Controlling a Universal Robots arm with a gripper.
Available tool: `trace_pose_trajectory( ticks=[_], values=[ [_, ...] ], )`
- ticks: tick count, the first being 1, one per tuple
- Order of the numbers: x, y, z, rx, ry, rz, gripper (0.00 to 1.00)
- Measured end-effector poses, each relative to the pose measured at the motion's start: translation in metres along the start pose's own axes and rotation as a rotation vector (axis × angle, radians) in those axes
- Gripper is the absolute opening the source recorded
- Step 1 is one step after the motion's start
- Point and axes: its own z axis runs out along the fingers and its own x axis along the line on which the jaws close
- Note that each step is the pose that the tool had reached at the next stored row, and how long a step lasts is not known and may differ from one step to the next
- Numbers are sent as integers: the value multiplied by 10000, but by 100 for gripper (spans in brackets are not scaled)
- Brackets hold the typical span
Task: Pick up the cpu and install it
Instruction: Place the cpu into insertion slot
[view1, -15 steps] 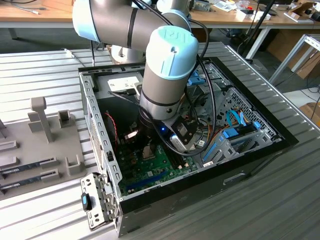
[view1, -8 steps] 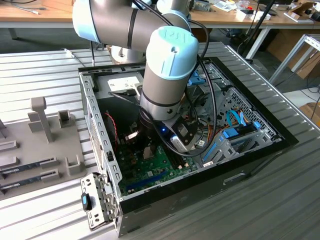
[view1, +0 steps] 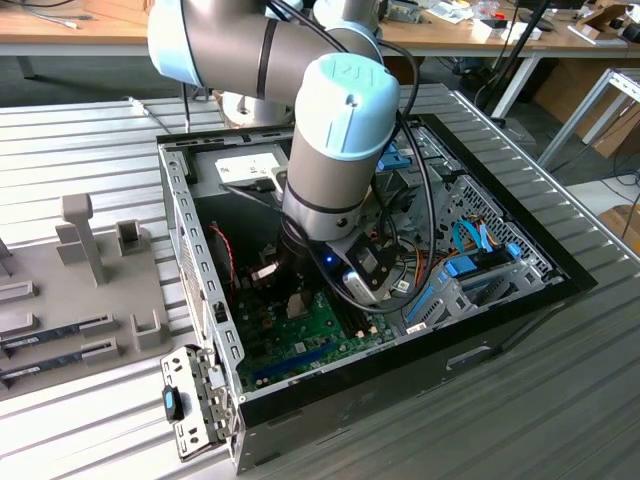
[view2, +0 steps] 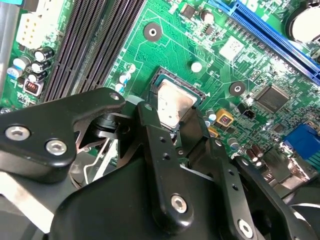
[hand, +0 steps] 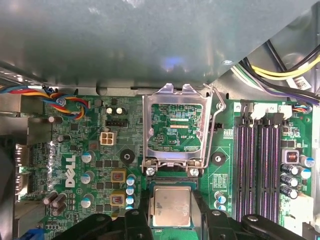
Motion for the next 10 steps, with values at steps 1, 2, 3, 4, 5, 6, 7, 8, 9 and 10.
trace_pose_trajectory(
  ticks=[1,2,3,4,5,6,7,8,9,10],
  values=[
    [1,-1,11,5,12,0,43],
    [1,-1,17,5,16,0,43],
    [1,-1,23,3,17,0,43],
    [1,0,26,2,17,0,43],
    [1,1,29,-1,15,0,43],
    [1,0,28,1,15,0,43],
    [1,0,28,1,15,0,43],
    [1,0,29,1,15,0,43],
    [1,0,29,1,15,0,43],
    [1,0,30,0,15,0,43]
  ],
)
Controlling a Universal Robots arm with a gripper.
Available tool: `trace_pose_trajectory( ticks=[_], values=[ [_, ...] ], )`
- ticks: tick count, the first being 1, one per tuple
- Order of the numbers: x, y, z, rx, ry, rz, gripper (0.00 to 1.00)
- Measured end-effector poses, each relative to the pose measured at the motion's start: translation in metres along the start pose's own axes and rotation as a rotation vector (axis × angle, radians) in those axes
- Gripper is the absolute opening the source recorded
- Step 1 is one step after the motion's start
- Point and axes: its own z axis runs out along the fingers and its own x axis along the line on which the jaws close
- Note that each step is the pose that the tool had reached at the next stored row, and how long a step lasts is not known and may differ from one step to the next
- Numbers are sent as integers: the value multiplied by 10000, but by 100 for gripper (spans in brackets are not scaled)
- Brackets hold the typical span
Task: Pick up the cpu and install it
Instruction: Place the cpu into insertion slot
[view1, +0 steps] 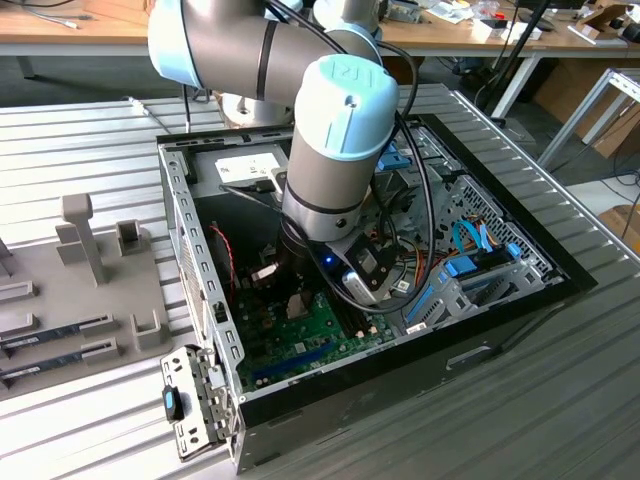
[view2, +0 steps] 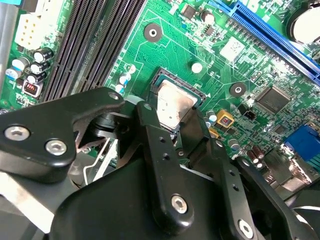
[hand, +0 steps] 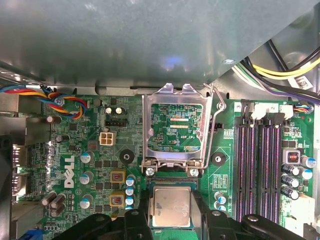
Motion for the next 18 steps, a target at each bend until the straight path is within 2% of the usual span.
trace_pose_trajectory(
  ticks=[1,2,8,18],
  values=[
    [1,0,1,-3,1,1,44],
    [0,0,1,-1,-2,1,50],
    [0,0,0,0,-1,0,50],
    [13,0,-54,2,-69,1,50]
  ],
)
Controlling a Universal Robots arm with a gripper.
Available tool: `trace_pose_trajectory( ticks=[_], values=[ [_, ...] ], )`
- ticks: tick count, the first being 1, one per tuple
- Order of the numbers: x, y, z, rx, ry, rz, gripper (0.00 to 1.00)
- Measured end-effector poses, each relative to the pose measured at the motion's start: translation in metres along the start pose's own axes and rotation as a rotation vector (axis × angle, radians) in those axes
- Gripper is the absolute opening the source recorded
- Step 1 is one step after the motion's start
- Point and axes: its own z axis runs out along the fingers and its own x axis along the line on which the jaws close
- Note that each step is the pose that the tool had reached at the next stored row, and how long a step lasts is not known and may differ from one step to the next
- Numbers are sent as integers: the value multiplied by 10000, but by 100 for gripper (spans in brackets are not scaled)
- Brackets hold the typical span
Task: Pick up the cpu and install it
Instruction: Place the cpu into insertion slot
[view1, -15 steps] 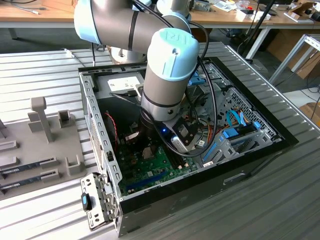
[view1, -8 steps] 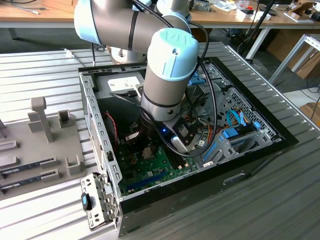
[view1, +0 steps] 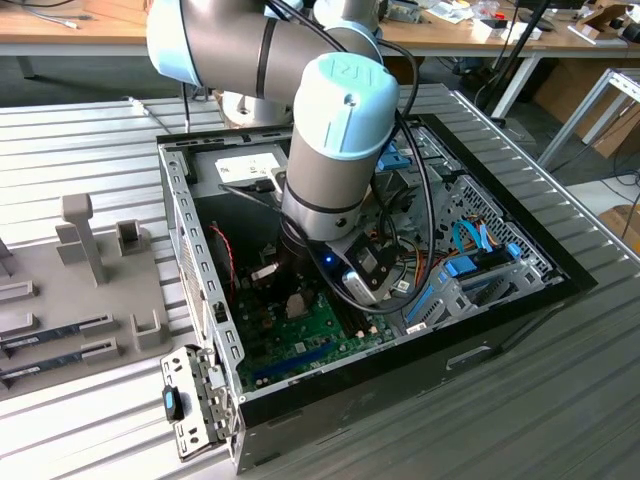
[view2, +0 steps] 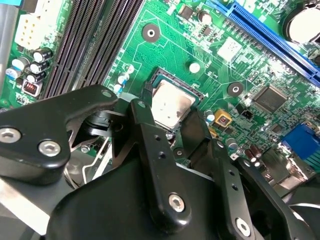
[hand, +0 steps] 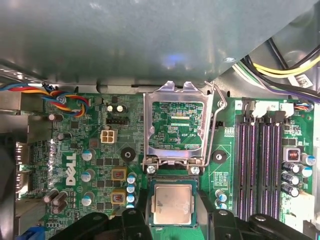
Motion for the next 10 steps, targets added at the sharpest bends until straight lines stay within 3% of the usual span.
trace_pose_trajectory(
  ticks=[7,10],
  values=[
    [1,13,-107,0,-66,0,49],
    [-30,16,-109,0,-63,1,30]
  ],
)
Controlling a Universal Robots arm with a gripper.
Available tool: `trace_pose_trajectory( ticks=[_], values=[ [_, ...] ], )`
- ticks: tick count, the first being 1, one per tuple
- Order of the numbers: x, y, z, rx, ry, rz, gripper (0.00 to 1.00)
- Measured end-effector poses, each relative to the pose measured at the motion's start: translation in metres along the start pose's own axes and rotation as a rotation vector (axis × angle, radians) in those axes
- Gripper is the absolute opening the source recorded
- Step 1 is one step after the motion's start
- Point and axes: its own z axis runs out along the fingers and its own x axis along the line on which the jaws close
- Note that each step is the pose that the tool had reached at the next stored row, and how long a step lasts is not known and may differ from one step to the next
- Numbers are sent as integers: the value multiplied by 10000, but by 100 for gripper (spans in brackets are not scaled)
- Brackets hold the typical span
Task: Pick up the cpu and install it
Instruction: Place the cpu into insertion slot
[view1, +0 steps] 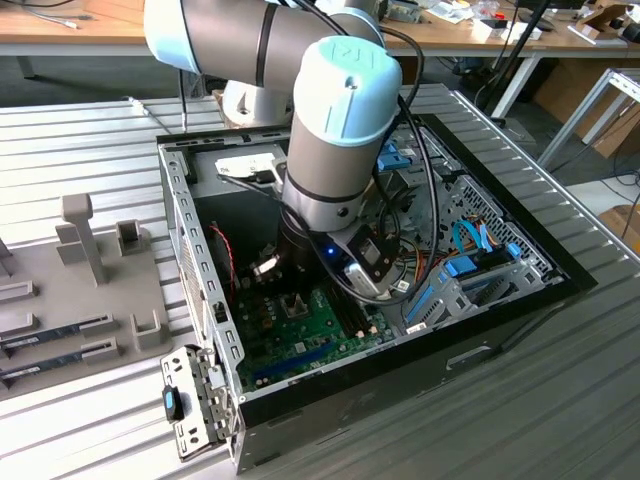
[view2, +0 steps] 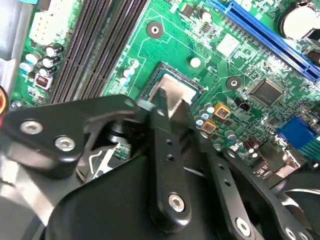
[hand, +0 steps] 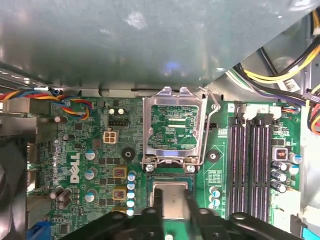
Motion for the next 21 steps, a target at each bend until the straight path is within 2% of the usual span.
trace_pose_trajectory(
  ticks=[3,4,6,12,15,21],
  values=[
    [-100,0,4,0,30,-1,12],
    [-124,0,5,0,35,-1,11],
    [-176,4,5,-1,39,-1,11],
    [-240,18,-41,-2,39,-1,11],
    [-332,24,-60,0,42,-1,11],
    [-347,26,-87,-3,41,-1,11]
  ],
)
